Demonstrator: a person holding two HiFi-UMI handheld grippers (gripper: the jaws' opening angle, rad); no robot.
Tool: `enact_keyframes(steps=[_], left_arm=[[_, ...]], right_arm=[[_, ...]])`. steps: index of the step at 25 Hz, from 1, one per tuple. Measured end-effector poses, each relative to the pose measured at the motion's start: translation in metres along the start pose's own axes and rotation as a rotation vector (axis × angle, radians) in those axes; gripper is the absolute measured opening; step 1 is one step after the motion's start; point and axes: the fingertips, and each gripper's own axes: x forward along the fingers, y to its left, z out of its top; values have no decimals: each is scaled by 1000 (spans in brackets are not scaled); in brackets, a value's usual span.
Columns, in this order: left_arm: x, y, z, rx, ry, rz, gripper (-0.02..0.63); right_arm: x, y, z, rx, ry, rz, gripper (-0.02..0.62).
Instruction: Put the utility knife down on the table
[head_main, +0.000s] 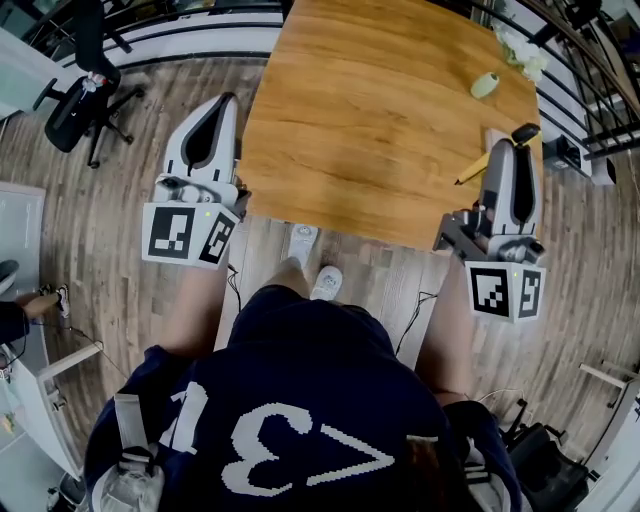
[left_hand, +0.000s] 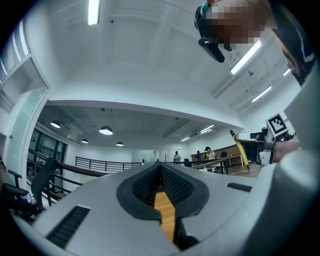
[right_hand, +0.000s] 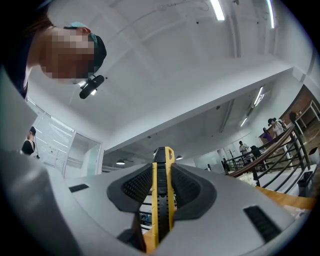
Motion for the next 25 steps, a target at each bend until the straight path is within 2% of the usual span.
enact_keyframes(steps=[7,12,20,25], left_arm=[[75,32,-5,-10,-42,-64,15],[125,54,-18,-32,-37,-115,15],[167,57,-61,-63,41,-117,15],[180,50,-94,-82,104,-96,15]], right_arm=[[64,-9,-6,-49,-32,-32,132],[104,-15,-24,-54,-27,-73,132],[137,-46,-70,-34,75,-85,132],[153,-66,-124,-31,212,-60,132]])
